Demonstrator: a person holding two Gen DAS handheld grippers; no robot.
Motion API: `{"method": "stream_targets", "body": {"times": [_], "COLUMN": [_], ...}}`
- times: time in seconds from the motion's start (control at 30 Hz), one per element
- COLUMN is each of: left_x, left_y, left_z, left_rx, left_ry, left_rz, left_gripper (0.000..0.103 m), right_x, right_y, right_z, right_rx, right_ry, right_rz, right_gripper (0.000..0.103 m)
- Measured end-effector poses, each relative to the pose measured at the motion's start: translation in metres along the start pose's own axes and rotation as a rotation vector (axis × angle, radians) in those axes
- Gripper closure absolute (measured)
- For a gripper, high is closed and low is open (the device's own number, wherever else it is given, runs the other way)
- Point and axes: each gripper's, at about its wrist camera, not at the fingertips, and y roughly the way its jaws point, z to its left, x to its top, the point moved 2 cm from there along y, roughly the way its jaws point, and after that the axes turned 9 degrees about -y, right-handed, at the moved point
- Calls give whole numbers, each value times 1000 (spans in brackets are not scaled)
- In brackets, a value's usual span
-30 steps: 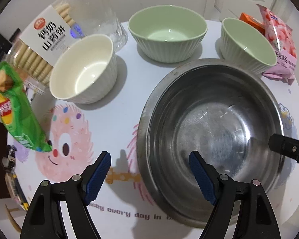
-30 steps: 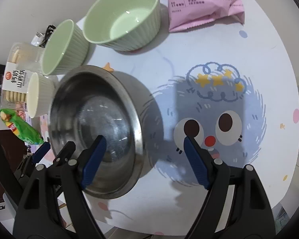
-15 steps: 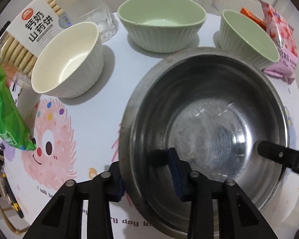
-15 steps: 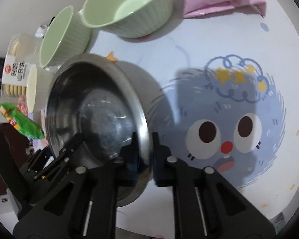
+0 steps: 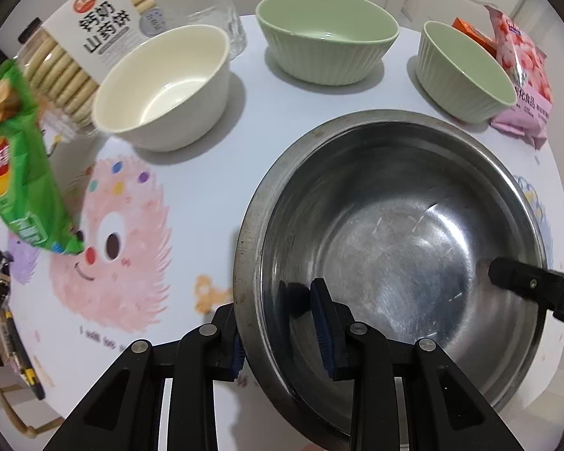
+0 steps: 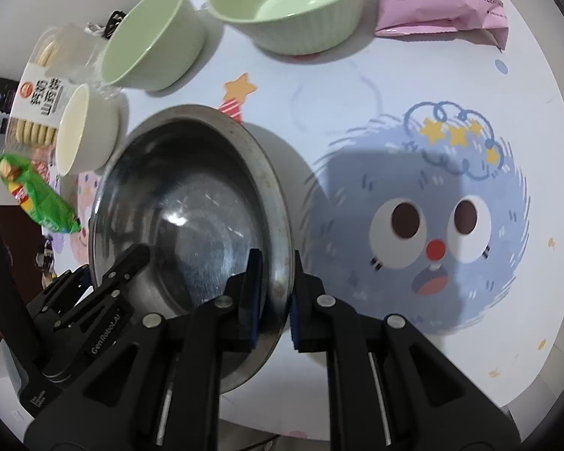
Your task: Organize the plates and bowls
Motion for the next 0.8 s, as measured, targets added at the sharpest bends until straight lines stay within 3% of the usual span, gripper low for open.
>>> {"method": "stream_targets", "body": {"times": [0.33, 0.53, 0.8], "left_x": [-35, -62, -72], "left_y": [-13, -16, -36], "left_z": [26, 33, 32], "left_rx": [52, 40, 31], "left_ry": [12, 25, 46], "left_rz": [-6, -23, -65], "left_gripper": [74, 76, 76], "right_x": [-32, -54, -65], "right_y": [10, 12, 3], "right_z": [31, 30, 37], "right_rx": [16, 10, -12], "right_ry": [-38, -41, -55], "right_rz": [11, 10, -41], "right_gripper": [87, 87, 87]}}
